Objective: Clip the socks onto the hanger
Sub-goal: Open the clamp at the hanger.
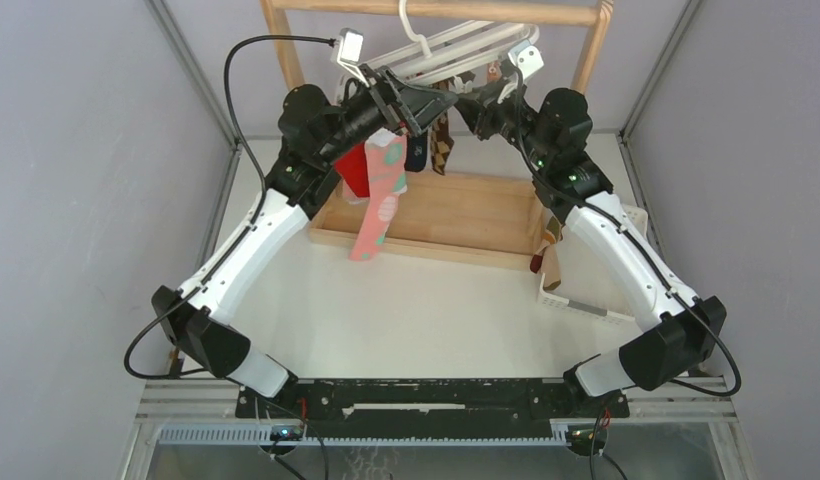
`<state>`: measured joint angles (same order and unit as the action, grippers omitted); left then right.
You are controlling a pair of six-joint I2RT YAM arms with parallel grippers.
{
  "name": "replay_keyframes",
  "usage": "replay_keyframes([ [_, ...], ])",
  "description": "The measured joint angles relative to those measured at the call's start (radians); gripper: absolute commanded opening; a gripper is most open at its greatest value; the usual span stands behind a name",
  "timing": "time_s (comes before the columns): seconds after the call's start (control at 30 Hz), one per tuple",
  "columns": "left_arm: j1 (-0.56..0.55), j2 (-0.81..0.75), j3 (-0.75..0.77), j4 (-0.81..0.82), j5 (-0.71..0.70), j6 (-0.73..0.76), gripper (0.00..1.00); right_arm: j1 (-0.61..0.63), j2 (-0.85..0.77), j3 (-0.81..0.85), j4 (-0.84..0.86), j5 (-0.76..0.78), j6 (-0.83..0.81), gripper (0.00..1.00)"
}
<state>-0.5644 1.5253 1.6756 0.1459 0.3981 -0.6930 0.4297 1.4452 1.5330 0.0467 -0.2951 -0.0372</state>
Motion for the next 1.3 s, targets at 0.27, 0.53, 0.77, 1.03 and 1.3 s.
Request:
replay_keyframes([
  [0.27,-0.001,0.059,0.064,-0.023,0.037,0.001,0.89,0.000,-0.011,0.000,-0.010,-0.029,0.017,0.00],
  [0.53,-0.006,0.145,0.136,-0.055,0.069,0.005,0.81,-0.002,-0.013,0.000,-0.040,-0.055,0.018,0.00],
  [0.77,-0.006,0.159,0.150,-0.068,0.066,0.018,0.73,-0.002,-0.013,0.002,-0.045,-0.068,0.018,0.00],
  [1.03,-0.006,0.208,0.211,-0.083,0.073,0.020,0.58,-0.005,-0.013,0.015,-0.060,-0.073,0.018,0.00],
  [1.3,-0.007,0.229,0.230,-0.089,0.076,0.020,0.45,-0.012,-0.013,0.015,-0.069,-0.074,0.018,0.00],
])
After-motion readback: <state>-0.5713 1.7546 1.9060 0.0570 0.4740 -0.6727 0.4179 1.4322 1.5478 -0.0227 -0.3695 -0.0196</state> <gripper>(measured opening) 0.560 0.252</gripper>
